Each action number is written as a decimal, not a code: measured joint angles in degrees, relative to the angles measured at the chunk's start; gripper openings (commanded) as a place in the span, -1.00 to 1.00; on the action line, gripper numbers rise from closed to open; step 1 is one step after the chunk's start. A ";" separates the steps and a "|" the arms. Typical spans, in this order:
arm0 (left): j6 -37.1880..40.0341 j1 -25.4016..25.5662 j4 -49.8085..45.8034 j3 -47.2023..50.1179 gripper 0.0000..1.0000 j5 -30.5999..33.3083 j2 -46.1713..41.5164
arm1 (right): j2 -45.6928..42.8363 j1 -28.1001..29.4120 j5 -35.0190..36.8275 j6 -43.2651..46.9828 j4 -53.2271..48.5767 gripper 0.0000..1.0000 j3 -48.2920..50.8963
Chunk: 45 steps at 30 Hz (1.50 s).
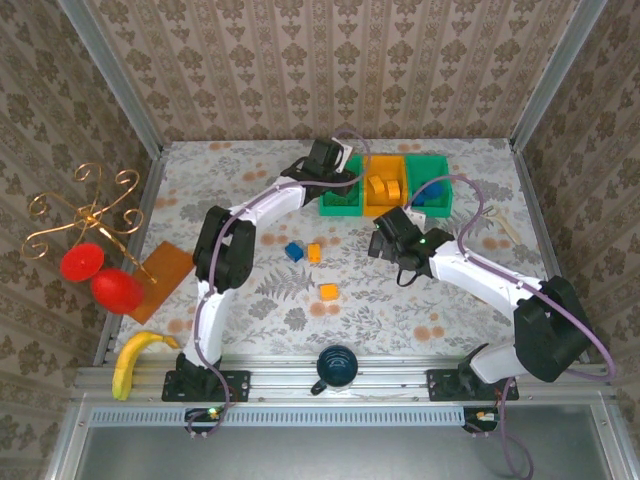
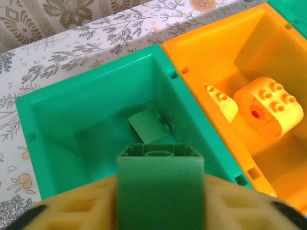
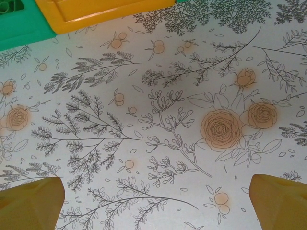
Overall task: Sort the legos into containers by color
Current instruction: Place the lego in the container, then pick up the lego from the center of the table.
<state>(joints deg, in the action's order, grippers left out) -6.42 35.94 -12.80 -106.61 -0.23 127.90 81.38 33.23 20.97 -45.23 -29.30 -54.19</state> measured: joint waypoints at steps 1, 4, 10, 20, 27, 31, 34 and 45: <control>0.09 0.00 -0.17 -0.07 0.07 -0.02 0.00 | 0.00 0.22 -0.04 0.00 0.00 1.00 0.00; 0.02 -0.02 -0.48 -0.13 0.16 0.02 0.00 | 0.22 1.11 -0.20 0.02 0.00 1.00 0.00; 0.00 -0.04 -0.59 1.18 0.33 0.24 -1.18 | 0.48 3.34 -0.55 0.07 0.00 1.00 -0.15; -1.77 -0.74 3.89 18.82 0.70 3.08 -20.76 | 3.89 7.65 -1.95 1.05 0.94 0.97 -4.46; -5.25 -2.64 7.93 35.36 1.00 7.96 -35.52 | 10.56 8.61 -3.91 3.45 2.19 0.85 -10.56; -7.32 -3.39 8.50 44.02 1.00 10.78 -40.94 | 15.41 8.72 -6.01 5.14 2.51 0.76 -15.04; -8.98 -3.43 8.63 49.75 1.00 12.52 -44.96 | 19.30 8.79 -7.65 6.40 2.56 0.72 -18.84; -13.64 -3.54 9.84 63.80 1.00 15.80 -55.47 | 29.79 9.46 -13.79 9.09 2.16 0.49 -29.18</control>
<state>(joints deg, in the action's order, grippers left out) -20.05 32.40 -2.96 -42.81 15.57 72.42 111.18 42.70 7.18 -36.14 -27.14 -83.37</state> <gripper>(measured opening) 0.998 0.762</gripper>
